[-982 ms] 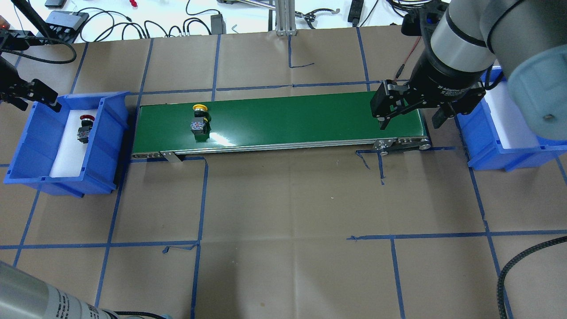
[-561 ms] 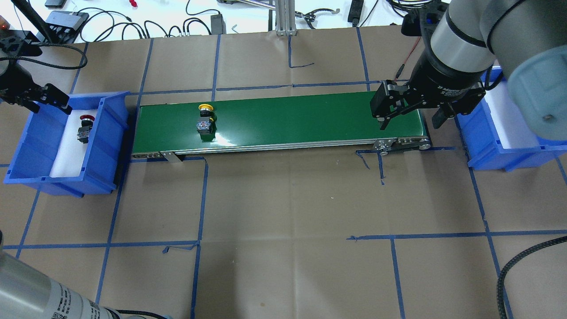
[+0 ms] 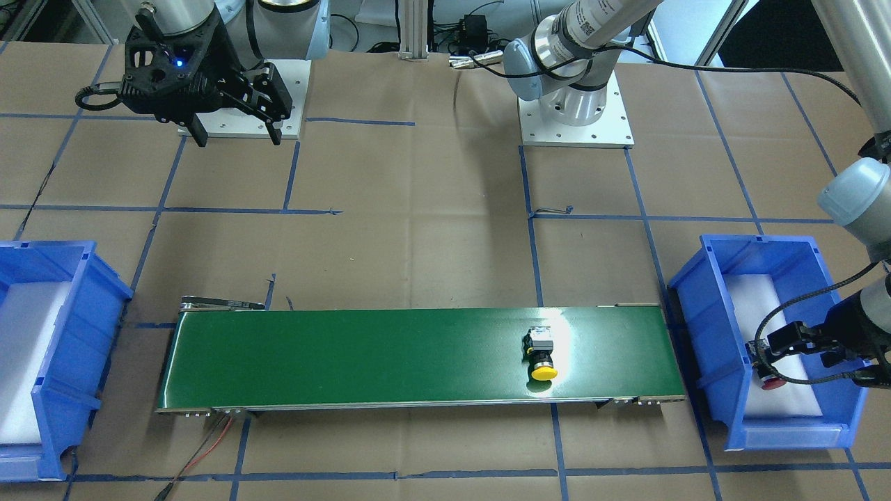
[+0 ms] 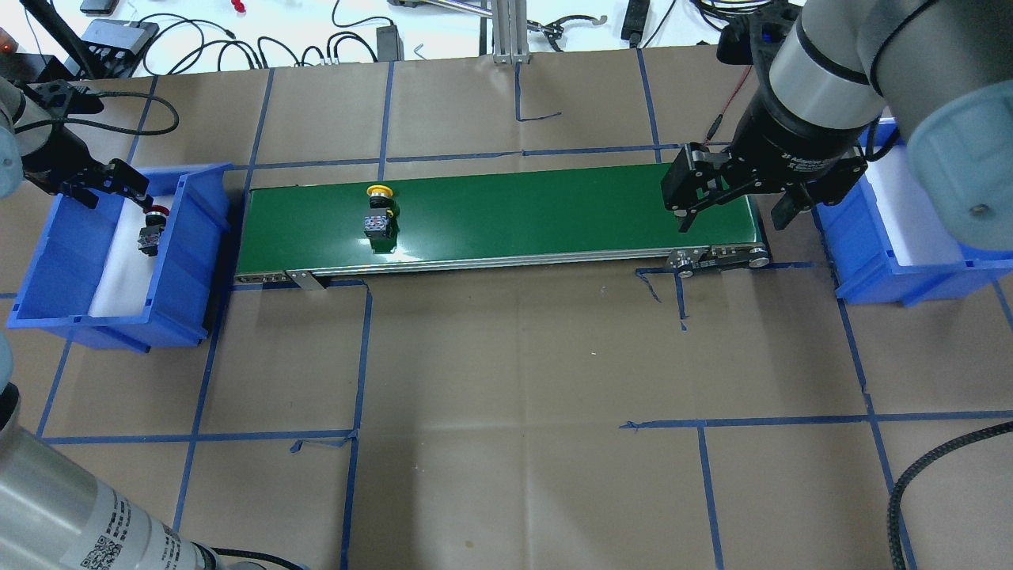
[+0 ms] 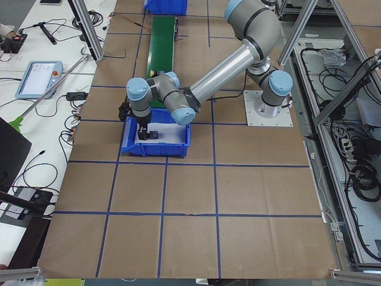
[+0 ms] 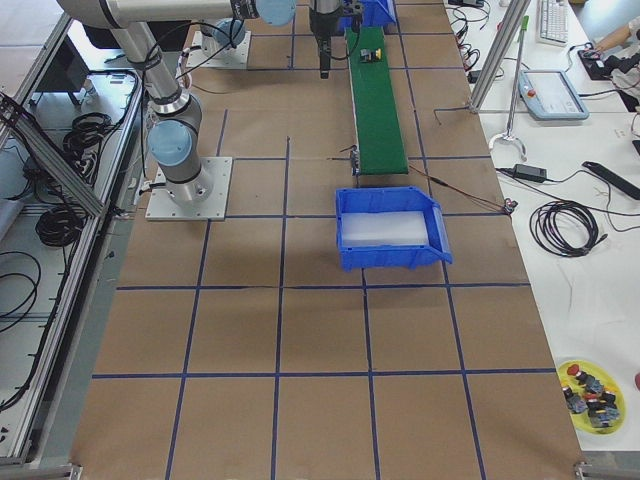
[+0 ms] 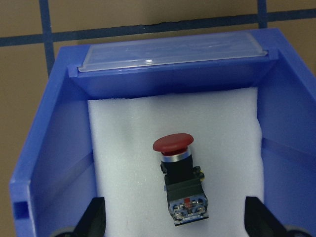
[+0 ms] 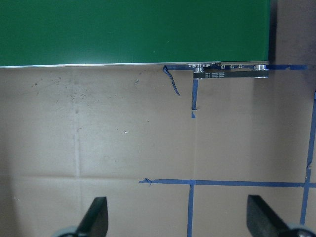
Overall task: Transport two buttons from left to right
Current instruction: 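Lower the left gripper and grasp the red-capped button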
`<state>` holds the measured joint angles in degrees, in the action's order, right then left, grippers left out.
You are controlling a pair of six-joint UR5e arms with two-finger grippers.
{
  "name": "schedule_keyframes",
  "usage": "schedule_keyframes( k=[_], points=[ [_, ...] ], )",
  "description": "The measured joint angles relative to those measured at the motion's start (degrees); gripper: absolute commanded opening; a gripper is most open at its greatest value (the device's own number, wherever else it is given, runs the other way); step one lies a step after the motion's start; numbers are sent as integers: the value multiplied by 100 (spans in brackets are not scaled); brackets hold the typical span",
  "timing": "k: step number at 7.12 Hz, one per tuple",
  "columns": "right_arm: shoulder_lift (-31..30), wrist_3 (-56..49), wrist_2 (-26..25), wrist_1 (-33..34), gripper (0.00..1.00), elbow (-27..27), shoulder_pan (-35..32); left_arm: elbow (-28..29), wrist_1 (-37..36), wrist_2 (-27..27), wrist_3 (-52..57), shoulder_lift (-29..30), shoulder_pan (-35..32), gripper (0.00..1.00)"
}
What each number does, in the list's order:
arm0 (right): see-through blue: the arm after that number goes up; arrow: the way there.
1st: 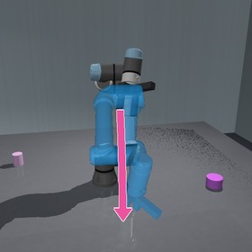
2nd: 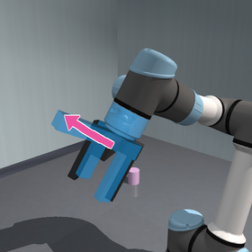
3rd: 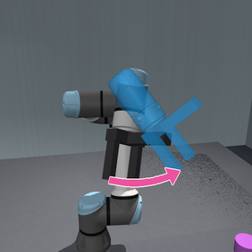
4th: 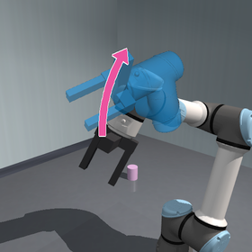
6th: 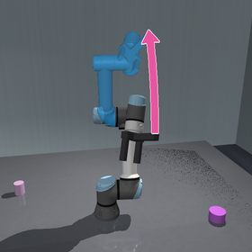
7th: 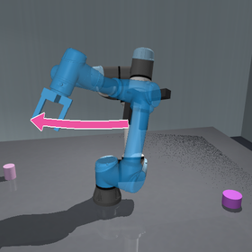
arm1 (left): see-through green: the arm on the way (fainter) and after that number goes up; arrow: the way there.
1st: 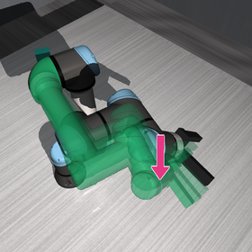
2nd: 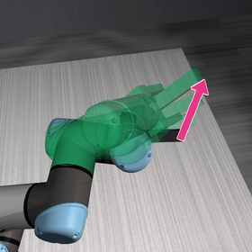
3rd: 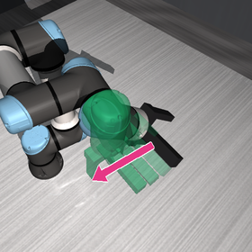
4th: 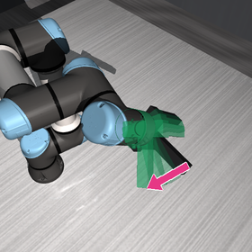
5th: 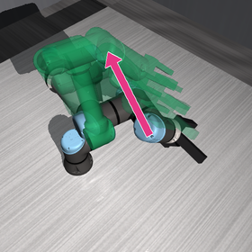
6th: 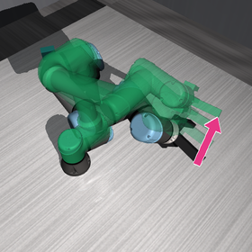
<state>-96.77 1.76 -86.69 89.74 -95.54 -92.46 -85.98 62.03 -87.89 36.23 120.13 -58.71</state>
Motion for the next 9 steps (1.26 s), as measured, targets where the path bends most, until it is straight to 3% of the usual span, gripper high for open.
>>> schedule_keyframes(
  k=[6, 9],
  points=[
    [22, 7, 8, 17, 100, -32, 0, -224, -531, 2, -13, 337, -20, 97],
    [60, 9, 11, 22, 100, -35, 0, -243, -550, 18, -126, 333, -40, 47]
  ],
)
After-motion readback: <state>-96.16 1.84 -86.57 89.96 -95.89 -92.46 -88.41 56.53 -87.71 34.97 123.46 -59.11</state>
